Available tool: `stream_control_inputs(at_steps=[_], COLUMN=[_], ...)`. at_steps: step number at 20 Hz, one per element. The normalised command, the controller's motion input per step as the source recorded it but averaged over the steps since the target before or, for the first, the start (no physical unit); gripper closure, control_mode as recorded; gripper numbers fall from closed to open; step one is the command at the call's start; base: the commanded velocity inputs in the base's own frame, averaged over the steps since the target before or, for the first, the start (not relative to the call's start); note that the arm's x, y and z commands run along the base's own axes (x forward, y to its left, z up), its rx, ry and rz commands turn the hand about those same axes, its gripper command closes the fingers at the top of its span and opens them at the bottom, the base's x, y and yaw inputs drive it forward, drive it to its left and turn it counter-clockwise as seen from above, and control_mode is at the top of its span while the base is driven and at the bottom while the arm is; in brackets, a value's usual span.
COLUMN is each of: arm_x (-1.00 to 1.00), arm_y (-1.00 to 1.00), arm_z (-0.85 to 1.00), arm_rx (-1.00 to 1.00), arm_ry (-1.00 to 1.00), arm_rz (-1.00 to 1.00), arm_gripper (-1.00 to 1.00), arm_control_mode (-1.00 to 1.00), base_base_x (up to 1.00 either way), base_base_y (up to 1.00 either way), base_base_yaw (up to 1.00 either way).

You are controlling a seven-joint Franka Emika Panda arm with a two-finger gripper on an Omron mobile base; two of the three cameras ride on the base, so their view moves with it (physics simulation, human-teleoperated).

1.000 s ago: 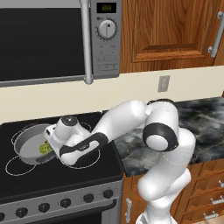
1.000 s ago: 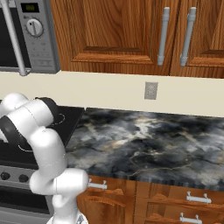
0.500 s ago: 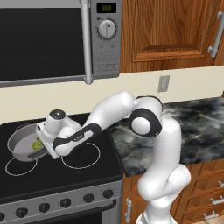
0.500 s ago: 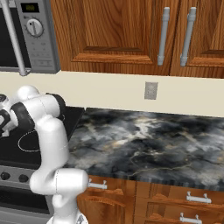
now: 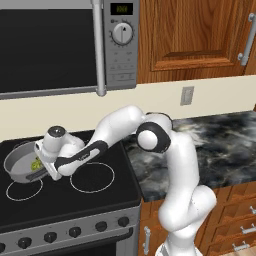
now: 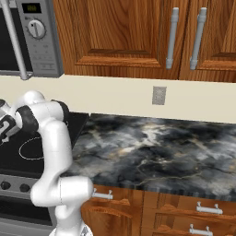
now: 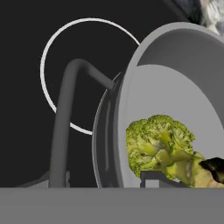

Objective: Turn on the sink faucet. Then move the broccoli from the counter to the sink. Turn off the sink. Move the vegetable from the sink to the pot next to the stove. Finally move the pot to the rear left burner.

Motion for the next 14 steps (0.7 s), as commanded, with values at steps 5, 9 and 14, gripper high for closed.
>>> stream_control_inputs(at_steps=[5,9,14], arm_x=[0.32,0.3,0.28], arm_y=[0.14,0.06,0.05], arm_z=[-0.13,-0.11,-0.11], arm_rx=[0.0,0.0,0.0], arm_ry=[0.0,0.0,0.0], arm_rz=[0.0,0.0,0.0], arm_gripper=[1.0,1.0,1.0], arm_control_mode=[-1.0,-1.0,-1.0], base_base_x=[0.0,0.0,0.0], base_base_y=[0.0,0.0,0.0], base_base_yaw=[0.0,0.0,0.0])
